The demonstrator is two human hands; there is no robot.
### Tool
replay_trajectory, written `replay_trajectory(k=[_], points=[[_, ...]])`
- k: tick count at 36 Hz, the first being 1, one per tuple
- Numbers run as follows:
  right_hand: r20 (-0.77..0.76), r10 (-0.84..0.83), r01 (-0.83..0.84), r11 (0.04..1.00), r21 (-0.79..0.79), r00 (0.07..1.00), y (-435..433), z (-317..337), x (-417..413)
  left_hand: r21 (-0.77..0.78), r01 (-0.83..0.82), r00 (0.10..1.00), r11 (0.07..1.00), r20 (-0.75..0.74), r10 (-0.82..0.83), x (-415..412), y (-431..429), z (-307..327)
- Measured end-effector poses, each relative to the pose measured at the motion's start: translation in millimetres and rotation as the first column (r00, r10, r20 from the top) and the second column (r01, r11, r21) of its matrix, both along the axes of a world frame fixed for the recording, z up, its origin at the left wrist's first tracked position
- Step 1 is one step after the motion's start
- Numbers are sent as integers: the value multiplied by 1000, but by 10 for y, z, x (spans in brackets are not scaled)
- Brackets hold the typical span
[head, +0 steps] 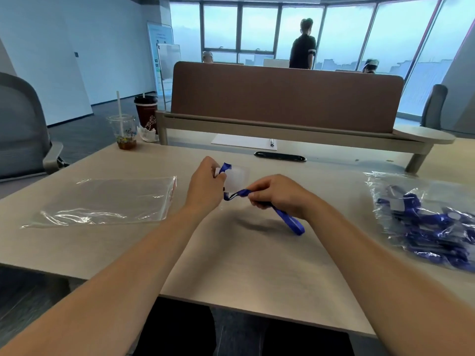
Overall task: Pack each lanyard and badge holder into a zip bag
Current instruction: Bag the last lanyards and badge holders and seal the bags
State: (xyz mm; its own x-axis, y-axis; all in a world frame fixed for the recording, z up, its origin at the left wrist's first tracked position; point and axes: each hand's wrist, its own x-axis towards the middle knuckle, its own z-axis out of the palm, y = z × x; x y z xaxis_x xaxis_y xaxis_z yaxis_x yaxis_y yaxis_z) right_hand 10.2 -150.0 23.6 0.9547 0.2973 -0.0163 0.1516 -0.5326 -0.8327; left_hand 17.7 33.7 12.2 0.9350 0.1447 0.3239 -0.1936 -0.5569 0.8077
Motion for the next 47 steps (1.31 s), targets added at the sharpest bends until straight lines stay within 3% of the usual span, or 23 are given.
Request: replay_trajectory(k=[5, 14, 18, 23, 29, 33, 36, 39, 42, 47], points=[[158, -109, 107, 994, 23, 981, -77, 125, 29, 89, 141, 984, 986, -117, -130, 24, 11, 61], [222, -225, 225, 974, 27, 949, -147, 181, 92, -74, 389, 847, 918, -362, -389, -46, -11, 120], [20, -231, 224, 957, 187, 973, -176, 139, 66, -292, 393, 801, 872, -357, -480, -83, -3, 112], [-261, -194, 283, 885, 368, 946, -201, 2, 33, -566, 344, 808, 749, -227, -543, -109, -15, 110], [-444, -33, 326, 727, 604, 896, -183, -156, 26, -724, 178, 902, 667, -151, -405, -56, -49, 76], [-502, 17, 356, 683, 637, 864, -158, -291, 20, -783, 75, 951, 617, -130, -281, -7, -57, 48], [-522, 33, 363, 680, 636, 852, -103, -353, 21, -673, 34, 978, 738, -131, -165, 56, -82, -10], [-544, 35, 358, 717, 598, 839, -26, -343, 28, -374, 8, 999, 927, -47, -27, 60, -91, -50], [-569, 11, 390, 718, 577, 822, 28, -297, 35, -200, 61, 998, 978, 37, -54, 48, -92, -81], [-612, 48, 451, 631, 631, 789, 68, -225, 56, -42, 171, 984, 984, 51, -169, 20, -96, -139]])
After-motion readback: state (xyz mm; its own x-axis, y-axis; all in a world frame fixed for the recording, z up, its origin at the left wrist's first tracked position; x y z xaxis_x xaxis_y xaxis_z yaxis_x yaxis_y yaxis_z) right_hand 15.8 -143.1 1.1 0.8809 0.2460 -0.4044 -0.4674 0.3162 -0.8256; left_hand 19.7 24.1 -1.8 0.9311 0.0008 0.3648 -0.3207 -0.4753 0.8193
